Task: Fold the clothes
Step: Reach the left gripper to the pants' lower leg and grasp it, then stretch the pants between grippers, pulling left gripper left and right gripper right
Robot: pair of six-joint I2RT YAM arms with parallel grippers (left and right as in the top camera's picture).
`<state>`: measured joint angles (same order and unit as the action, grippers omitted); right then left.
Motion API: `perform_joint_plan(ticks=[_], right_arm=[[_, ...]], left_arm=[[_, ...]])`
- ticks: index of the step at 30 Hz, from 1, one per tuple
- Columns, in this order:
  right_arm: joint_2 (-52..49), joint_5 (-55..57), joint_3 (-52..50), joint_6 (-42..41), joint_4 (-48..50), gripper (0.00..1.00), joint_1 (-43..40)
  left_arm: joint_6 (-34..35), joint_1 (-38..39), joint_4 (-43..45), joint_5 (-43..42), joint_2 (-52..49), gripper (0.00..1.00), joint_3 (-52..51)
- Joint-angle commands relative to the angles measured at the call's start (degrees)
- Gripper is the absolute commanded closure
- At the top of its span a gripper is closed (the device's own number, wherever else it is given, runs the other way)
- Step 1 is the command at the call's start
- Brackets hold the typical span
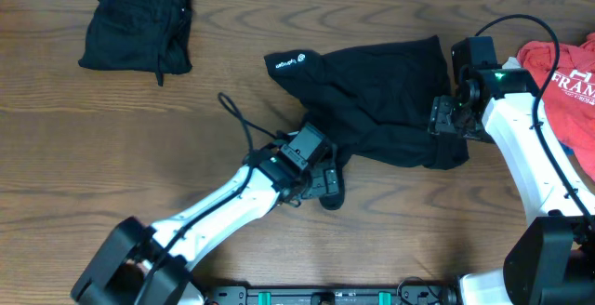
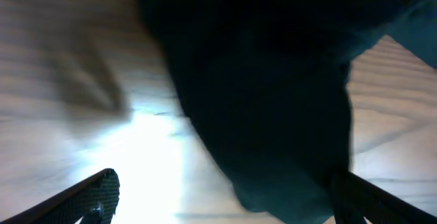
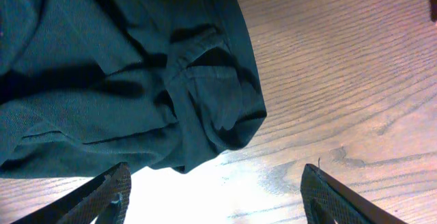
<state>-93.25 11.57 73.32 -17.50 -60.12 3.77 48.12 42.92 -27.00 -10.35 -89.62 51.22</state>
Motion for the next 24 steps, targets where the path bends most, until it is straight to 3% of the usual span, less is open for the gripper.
perform_joint_plan(ticks=[1,18,23,24], right_arm=[[0.9,0.7,0.0,0.4,0.1,0.23,-0.4],[0.9,0.1,0.0,0.4,-0.2,0.24,-0.4],[0.9,0.0,-0.1,0.4,-0.4,0.25,-0.4],[0.9,0.0,-0.1,0.4,-0.4,0.25,-0.4]], left_arm=[[1.1,0.2,2.1,-3.4,-0.2,0.02,0.1],[1.4,0.2,3.7,-3.6,-1.7,0.01,-0.1],[1.3,0.2,3.8,-3.6,-2.8,0.10,-0.1],[1.3,0.2,4.0,-3.6,-2.9,0.16,-0.1]])
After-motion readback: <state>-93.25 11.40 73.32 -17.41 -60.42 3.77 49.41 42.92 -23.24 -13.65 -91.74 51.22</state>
